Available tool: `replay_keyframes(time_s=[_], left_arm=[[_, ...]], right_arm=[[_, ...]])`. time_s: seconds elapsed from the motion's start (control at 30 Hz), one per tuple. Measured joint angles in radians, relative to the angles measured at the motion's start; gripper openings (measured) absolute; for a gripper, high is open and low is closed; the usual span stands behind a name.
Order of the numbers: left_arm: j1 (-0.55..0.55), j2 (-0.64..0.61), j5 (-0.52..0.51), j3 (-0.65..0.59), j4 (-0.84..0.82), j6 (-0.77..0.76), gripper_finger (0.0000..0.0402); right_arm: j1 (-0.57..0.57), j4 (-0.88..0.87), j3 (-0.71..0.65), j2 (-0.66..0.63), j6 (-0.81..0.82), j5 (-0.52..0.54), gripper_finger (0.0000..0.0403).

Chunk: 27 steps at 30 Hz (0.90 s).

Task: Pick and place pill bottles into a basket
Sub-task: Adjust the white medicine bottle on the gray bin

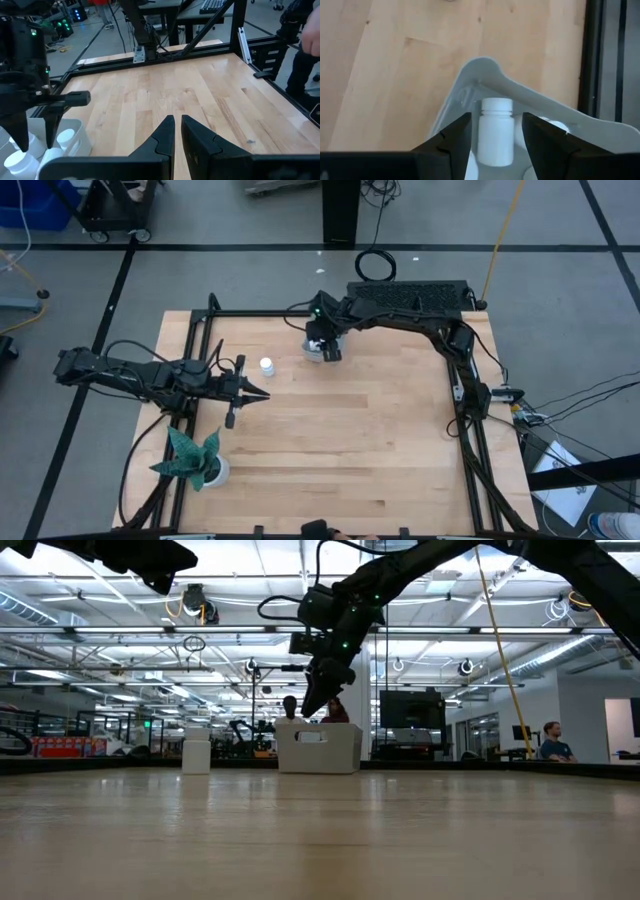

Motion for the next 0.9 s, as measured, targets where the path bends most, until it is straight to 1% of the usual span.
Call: replay_keyframes(time_s=[0.3, 0.4, 0.57, 0.77, 0.9], left_arm=[[0.0, 0.0, 0.0, 0.0, 0.004, 0.004, 0.0035], [0.0, 0.0, 0.001, 0.0, 0.003, 0.008, 0.0035], [0.0, 0.0, 0.001, 0.0, 0.002, 0.014, 0.0035], [0.0, 0.0, 0.0, 0.0, 0.002, 0.022, 0.0035], [0.0, 0.0, 0.0, 0.0, 0.002, 0.03, 0.0035]], right_arm=[[-0.018, 0.005, 0.0, 0.029, -0.001, -0.026, 0.0152], [-0.03, 0.0, 0.0, 0.032, 0.016, -0.074, 0.0148], [-0.042, 0.005, 0.0, 0.032, 0.014, -0.076, 0.0145], [-0.061, 0.039, 0.0, 0.032, 0.012, -0.074, 0.0145], [-0.064, 0.148, 0.0, 0.028, 0.031, -0.001, 0.0146]])
